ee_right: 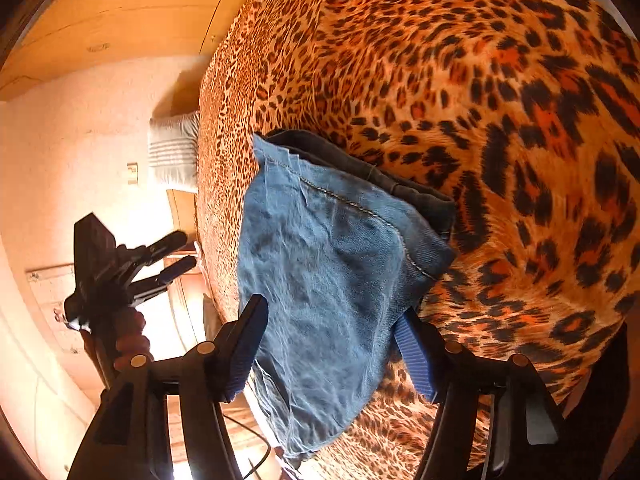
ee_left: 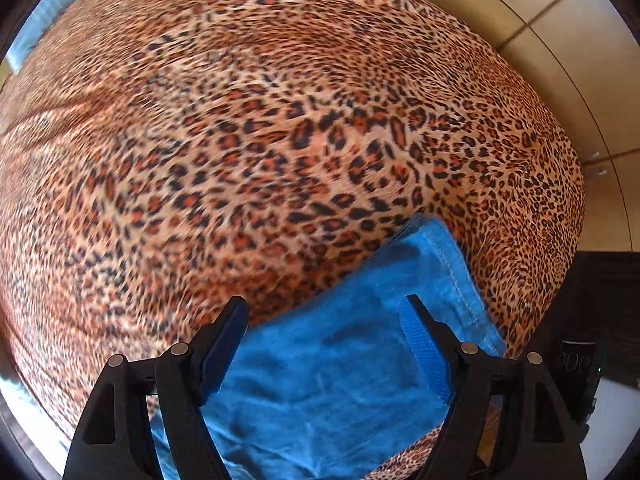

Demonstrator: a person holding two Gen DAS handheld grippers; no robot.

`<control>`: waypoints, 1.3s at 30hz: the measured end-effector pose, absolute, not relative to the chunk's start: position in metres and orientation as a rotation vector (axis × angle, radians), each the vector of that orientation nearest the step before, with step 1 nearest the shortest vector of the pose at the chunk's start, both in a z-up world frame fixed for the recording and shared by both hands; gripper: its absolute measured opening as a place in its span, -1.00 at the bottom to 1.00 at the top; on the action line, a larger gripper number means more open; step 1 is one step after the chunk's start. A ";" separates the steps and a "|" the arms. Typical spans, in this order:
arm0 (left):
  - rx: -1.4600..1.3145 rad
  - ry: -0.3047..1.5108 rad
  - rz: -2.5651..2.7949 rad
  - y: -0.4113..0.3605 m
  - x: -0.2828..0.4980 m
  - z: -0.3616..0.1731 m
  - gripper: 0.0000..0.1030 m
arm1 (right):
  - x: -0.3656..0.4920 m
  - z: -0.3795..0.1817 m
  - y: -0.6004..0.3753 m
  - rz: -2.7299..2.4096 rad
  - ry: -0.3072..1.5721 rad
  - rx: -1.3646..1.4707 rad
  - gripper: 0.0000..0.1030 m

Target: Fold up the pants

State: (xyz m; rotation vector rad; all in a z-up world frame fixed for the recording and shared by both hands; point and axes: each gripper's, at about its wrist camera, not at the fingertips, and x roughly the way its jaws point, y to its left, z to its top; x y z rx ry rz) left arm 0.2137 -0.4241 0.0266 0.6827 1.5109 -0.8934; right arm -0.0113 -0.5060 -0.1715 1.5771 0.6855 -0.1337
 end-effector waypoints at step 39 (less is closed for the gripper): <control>1.076 1.729 -1.281 -0.501 0.170 -0.077 0.67 | -0.041 -0.178 -0.513 -0.240 0.569 1.626 0.11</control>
